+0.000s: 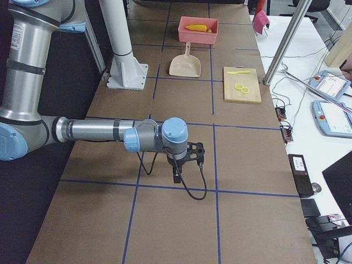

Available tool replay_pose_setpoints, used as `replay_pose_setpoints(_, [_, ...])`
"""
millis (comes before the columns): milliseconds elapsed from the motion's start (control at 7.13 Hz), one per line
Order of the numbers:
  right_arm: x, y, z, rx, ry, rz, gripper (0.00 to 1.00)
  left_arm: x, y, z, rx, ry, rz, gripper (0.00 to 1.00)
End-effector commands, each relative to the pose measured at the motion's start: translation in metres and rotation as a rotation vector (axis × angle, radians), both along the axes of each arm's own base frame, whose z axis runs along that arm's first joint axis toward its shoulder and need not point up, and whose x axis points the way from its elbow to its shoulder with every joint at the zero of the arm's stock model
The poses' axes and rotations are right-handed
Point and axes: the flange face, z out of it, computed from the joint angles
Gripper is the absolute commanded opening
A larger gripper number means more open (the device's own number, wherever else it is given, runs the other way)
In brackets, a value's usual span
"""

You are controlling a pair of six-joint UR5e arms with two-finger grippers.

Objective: Sweep and dump trash into bin

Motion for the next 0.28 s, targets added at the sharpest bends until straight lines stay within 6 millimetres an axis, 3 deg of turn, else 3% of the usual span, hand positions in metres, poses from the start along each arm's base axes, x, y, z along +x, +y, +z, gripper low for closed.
replay_pose_setpoints(0, [0.0000,0.0009,0.0013,-0.003,0.000,0.000,1.00,-0.0001,-0.0009,-0.0021,0.005,-0.001,0.001,1.00])
replay_pose_setpoints(140, [0.0001,0.0002,0.0008,-0.001,0.002,0.000,1.00,-0.0001,-0.0009,-0.0021,0.005,-0.001,0.001,1.00])
